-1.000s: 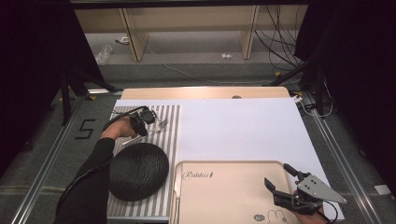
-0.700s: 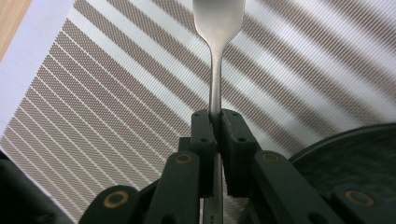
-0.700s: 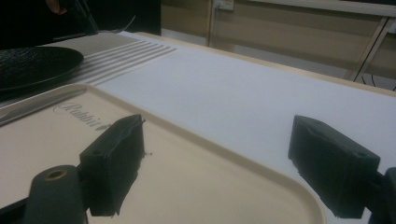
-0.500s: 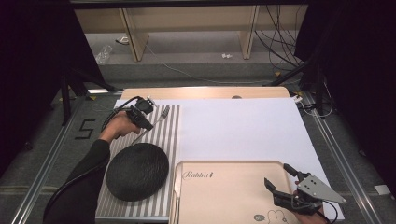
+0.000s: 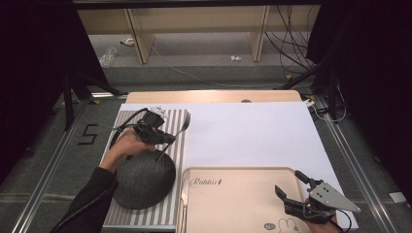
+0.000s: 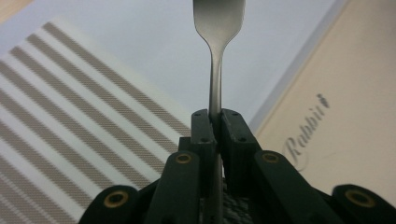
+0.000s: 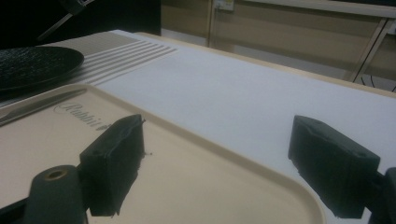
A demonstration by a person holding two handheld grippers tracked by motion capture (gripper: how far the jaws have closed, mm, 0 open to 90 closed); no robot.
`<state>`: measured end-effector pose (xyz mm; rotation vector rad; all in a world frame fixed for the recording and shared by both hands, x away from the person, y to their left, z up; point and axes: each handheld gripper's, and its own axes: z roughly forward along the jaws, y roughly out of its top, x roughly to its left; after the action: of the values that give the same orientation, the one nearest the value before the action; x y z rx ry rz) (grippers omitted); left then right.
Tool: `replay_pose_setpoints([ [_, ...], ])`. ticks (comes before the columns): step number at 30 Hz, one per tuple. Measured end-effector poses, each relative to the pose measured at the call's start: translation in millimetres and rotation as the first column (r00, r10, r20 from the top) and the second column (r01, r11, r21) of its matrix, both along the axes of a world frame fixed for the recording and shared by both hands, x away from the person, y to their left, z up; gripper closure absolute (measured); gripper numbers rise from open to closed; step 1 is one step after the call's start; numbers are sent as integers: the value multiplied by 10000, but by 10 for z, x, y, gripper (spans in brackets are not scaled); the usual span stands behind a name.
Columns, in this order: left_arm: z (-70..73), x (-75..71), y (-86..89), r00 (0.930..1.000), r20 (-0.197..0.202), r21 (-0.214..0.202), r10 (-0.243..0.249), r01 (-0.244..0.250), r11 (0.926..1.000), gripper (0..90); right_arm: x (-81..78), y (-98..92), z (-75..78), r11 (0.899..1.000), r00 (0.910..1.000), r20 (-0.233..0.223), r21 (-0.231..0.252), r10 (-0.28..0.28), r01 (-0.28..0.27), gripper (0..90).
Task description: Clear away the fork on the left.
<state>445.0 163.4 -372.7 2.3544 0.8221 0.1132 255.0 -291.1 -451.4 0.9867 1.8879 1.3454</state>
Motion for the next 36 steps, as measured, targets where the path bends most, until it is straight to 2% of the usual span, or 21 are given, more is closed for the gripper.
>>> replay_pose_setpoints([
  [4, -56, -115, -37, 9998, 20, -340, -177, 178, 9993, 837, -1, 3, 1, 10000, 10000, 0, -9, -3, 3, 192],
  [8, -87, -261, -55, 9992, 139, -1072, -370, 383, 9935, 838, 2, 1, -3, 10000, 10000, 0, -13, 4, -4, 192],
  [9, -98, -283, -70, 9989, 67, -1072, -458, 462, 9932, 838, 1, 0, -2, 10000, 10000, -9, 20, 0, 0, 192],
  [11, -96, -321, -94, 9990, 195, -789, -412, 426, 9960, 838, 5, 1, -3, 10000, 10000, 1, 5, 19, -19, 192],
  [13, -88, -346, -99, 9988, 122, -999, -473, 483, 9938, 838, -2, 3, 0, 10000, 10000, 12, -64, 44, -44, 191],
  [24, -3, -523, -88, 9994, 197, -1236, -297, 320, 9918, 838, -9, 3, 9, 10000, 10000, -21, -23, 56, -56, 190],
  [29, -30, -627, -127, 9987, 297, -1058, -410, 439, 9934, 838, -6, 12, 5, 10000, 9999, 53, 3, 92, -92, 190],
  [36, -78, -740, -252, 9967, 79, -887, -804, 808, 9928, 838, -4, 12, 3, 10000, 10000, 34, 3, 79, -79, 190],
])
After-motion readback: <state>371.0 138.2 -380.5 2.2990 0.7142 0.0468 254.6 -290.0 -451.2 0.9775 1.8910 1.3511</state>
